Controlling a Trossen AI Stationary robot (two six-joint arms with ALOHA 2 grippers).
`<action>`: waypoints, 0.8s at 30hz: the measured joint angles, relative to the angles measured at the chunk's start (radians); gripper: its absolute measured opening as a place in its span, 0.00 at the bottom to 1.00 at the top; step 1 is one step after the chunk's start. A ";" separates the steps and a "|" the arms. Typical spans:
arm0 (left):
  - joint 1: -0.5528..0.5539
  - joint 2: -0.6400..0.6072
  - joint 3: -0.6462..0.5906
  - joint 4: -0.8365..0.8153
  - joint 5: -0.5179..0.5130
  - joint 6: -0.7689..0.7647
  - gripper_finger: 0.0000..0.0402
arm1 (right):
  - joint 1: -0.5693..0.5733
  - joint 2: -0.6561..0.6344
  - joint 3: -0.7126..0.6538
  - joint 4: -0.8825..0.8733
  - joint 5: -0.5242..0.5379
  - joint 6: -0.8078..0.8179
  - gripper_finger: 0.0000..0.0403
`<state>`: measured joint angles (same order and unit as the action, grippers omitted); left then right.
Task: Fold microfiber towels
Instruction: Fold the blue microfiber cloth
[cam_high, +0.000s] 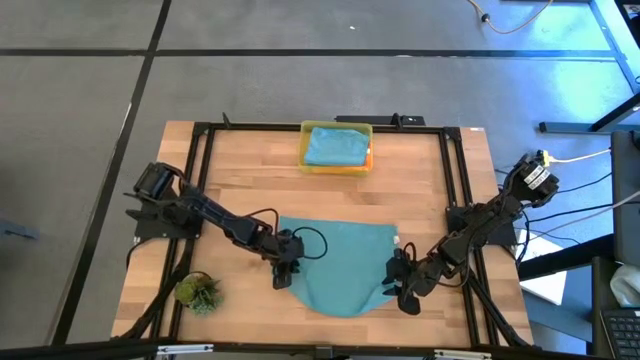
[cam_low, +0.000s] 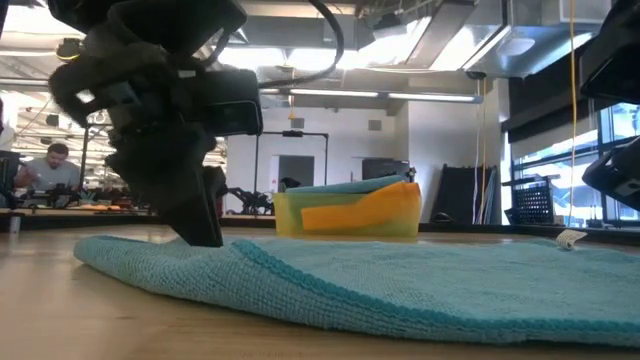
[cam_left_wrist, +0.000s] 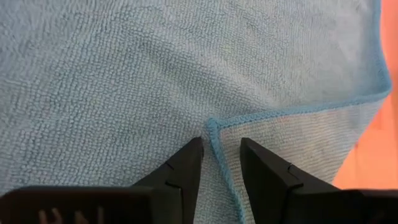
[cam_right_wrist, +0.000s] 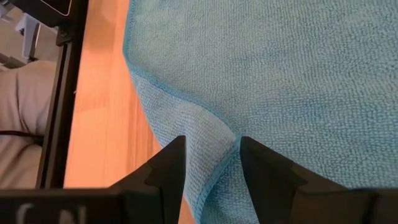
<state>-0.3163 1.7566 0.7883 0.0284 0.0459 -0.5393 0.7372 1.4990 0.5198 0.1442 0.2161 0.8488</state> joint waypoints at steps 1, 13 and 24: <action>-0.008 0.000 0.000 -0.001 -0.017 0.019 0.26 | 0.000 0.000 0.000 0.000 0.000 -0.005 0.38; -0.065 0.003 -0.001 0.007 -0.095 0.103 0.01 | 0.000 0.000 0.000 -0.001 0.001 -0.019 0.38; -0.072 0.000 0.037 -0.001 -0.095 0.157 0.00 | 0.000 0.000 0.000 -0.005 -0.106 -0.015 0.38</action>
<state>-0.3884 1.7569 0.8257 0.0276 -0.0487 -0.3820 0.7376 1.4986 0.5198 0.1390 0.1101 0.8337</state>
